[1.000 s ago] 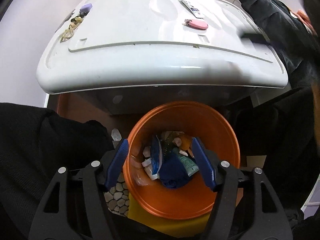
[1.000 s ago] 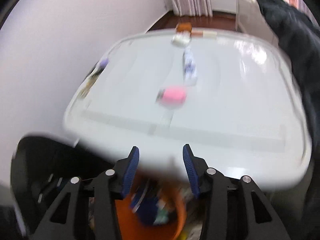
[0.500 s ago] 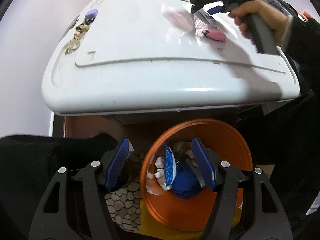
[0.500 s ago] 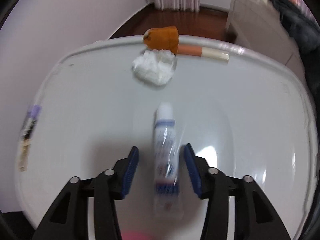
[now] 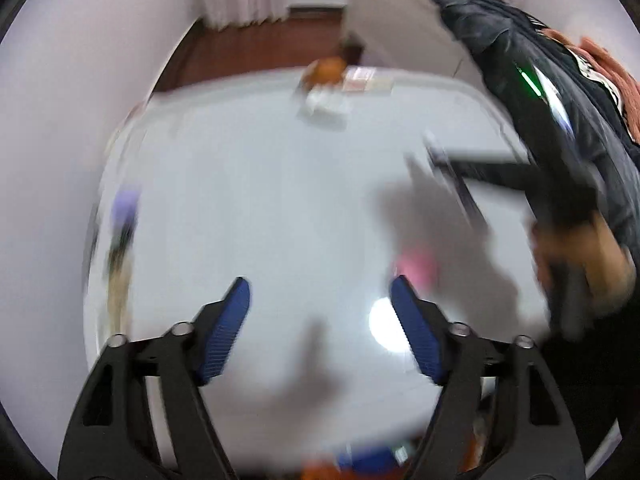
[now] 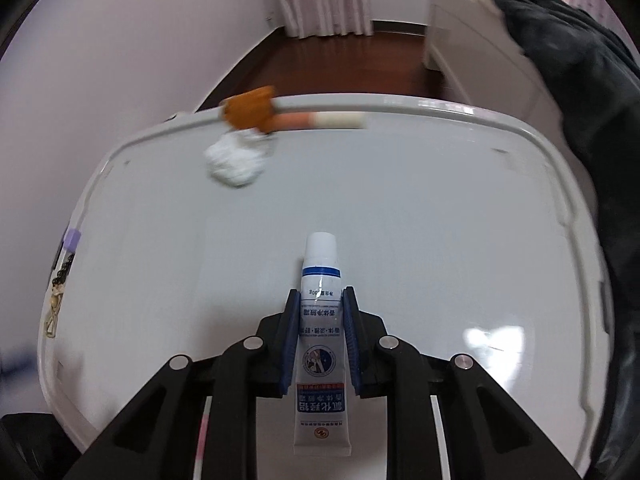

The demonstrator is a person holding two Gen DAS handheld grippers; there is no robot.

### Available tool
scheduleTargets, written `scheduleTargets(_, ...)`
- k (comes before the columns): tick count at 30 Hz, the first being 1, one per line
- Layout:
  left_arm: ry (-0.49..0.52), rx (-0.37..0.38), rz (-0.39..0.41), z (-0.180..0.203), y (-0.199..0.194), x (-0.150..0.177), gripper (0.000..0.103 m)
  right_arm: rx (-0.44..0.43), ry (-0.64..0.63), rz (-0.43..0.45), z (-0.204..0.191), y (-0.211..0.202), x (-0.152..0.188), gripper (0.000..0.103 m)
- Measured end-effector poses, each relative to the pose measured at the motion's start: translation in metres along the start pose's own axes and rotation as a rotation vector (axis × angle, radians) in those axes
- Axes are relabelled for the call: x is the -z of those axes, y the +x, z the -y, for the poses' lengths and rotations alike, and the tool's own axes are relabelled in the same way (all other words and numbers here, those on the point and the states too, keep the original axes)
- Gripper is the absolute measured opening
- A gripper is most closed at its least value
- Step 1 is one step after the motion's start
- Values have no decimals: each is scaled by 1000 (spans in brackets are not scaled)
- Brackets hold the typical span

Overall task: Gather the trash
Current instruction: 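Grasp the white toothpaste tube with the right tool, then grasp the orange plush piece with the left tool while the right tool carries the toothpaste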

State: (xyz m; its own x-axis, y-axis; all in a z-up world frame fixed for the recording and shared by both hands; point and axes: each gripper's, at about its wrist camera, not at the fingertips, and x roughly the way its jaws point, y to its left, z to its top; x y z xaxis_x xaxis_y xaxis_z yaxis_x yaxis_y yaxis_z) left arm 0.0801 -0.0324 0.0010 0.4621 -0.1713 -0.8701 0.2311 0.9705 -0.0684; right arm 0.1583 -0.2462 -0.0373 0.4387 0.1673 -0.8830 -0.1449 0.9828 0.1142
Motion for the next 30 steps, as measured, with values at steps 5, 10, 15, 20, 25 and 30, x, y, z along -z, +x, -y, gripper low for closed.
scheduleTargets(5,20,5,70,3,75,-103,73,8,84,-23,52,2,8,21)
scheduleTargets(10,-49,39,88,-2,132,-164,73,-28,133,-34,72,2,11,21)
scheduleTargets(15,-100,10,100,-3,168,-188,70,-53,157,-41,76,8,10,21)
scheduleTargets(20,-154,3,128,-11,167,-185,27,-46,151,-32,74,7,11,21)
scheduleTargets(25,-110,-73,187,-8,116,-168,26,-51,137,-23,65,1,13,21)
scheduleTargets(30,-70,-124,232,0,38,-138,26,-94,100,63,42,-31,12,21)
